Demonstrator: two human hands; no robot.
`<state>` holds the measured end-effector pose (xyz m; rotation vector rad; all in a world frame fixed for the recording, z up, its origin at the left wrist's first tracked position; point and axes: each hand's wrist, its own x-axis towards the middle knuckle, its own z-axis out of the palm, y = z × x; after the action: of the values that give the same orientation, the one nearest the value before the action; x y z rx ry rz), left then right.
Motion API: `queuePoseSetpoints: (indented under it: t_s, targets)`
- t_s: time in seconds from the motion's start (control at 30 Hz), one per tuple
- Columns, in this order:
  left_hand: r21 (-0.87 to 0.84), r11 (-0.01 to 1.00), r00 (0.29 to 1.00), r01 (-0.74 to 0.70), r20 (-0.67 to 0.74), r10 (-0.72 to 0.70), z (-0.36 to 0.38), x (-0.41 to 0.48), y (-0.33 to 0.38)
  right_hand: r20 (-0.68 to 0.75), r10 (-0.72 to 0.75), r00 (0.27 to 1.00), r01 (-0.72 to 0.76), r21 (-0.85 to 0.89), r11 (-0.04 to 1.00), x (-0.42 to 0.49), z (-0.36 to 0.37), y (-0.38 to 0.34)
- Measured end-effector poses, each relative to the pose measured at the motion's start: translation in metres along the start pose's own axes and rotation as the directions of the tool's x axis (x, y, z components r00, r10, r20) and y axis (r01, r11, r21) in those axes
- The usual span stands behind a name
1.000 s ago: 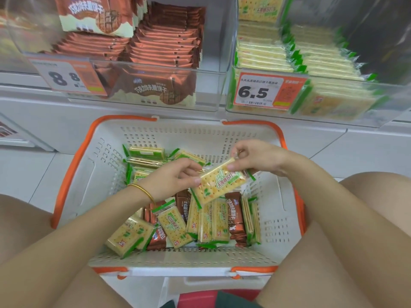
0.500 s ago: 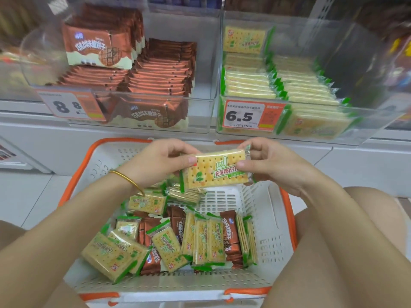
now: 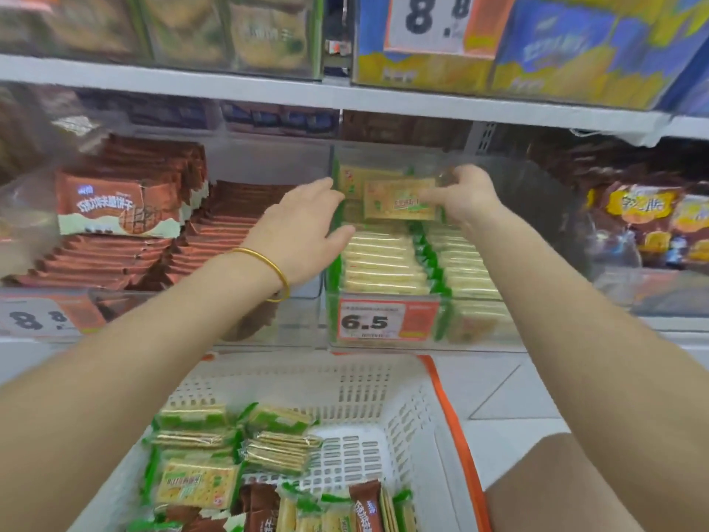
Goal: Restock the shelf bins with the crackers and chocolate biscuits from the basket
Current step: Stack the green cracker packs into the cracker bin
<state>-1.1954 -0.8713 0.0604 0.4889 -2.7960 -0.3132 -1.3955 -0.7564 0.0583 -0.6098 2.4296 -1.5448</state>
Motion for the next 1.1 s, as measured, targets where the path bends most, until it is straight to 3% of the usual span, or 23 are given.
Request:
queuePoseSetpoints:
  t_s: [0.1,0.23,0.4,0.67,0.9,1.1]
  targets:
    - [0.098,0.995,1.0,-0.007,0.015,0.005,0.002,0.002,-0.002,0.048,-0.007,0.999,0.006,0.016,1.0,0.032,0.022,0.0]
    - [0.158,0.987,1.0,-0.021,0.013,0.02,0.002,0.0,-0.002,0.064,-0.051,0.997,0.064,-0.21,0.976,0.059,0.045,-0.001]
    - [0.165,0.986,0.999,-0.035,-0.009,0.037,0.003,-0.001,0.0,-0.09,-0.059,0.994,0.023,-0.363,0.932,0.074,0.061,0.008]
    - [0.135,0.99,0.998,-0.036,-0.038,0.041,0.006,-0.002,0.0,-0.122,0.027,0.992,-0.068,-0.349,0.935,0.073,0.074,0.009]
    - [0.144,0.989,0.996,-0.04,-0.067,0.051,0.009,0.0,-0.002,-0.095,-0.011,0.995,-0.023,-0.356,0.934,0.072,0.07,0.009]
    - [0.151,0.987,0.995,-0.06,-0.066,0.071,0.009,0.0,-0.003,-0.154,0.01,0.988,-0.064,-0.345,0.936,0.068,0.073,0.009]
